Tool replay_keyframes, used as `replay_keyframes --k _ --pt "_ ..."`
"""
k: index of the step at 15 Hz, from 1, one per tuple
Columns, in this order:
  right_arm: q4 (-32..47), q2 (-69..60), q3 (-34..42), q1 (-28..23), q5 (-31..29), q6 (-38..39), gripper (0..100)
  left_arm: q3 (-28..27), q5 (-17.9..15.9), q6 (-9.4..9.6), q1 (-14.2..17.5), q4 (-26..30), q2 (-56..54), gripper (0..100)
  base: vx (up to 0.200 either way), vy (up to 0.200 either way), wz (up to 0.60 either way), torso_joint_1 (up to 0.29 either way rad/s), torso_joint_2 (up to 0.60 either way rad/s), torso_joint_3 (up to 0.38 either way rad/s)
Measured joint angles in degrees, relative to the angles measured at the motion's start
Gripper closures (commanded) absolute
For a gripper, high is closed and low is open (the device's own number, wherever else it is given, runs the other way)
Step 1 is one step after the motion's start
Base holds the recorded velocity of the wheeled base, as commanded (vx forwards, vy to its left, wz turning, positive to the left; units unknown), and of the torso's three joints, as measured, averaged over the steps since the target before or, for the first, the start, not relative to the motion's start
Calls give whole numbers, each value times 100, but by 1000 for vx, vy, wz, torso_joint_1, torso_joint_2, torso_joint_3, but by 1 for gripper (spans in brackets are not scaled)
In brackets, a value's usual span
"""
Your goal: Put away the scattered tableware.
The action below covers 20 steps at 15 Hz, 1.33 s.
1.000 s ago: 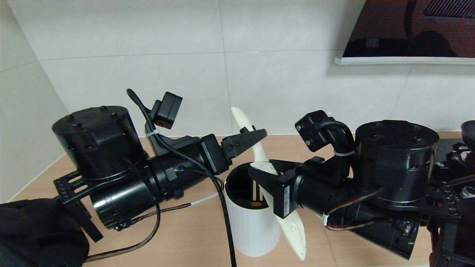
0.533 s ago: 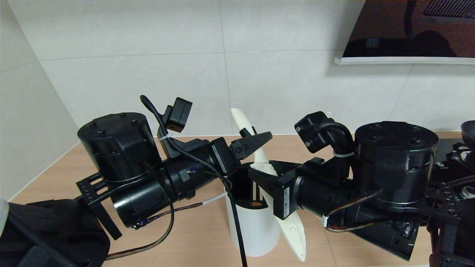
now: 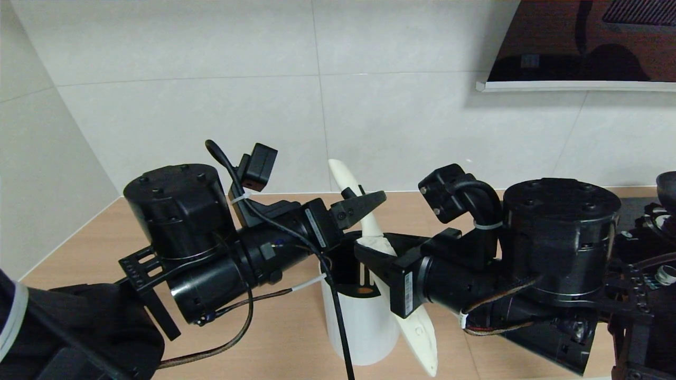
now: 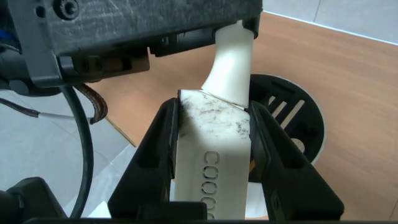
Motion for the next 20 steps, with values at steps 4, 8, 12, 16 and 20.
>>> replay_keyframes --k 4,8,12,16,20 --pt "16 -5 2 -7 0 0 100 11 -5 0 -2 -11 24 100 0 0 0 0 0 0" --pt "2 -5 2 -5 -5 2 100 17 0 0 0 -2 29 100 0 0 0 0 0 0" --pt "2 -7 -2 -2 -16 -6 100 17 0 2 0 1 27 100 0 0 0 0 0 0" --pt "2 -5 -2 -5 -22 -6 0 26 2 2 -2 12 2 100 0 0 0 0 0 0" --pt "2 -7 -2 -5 -32 -9 0 28 6 2 -55 11 -39 100 0 0 0 0 0 0"
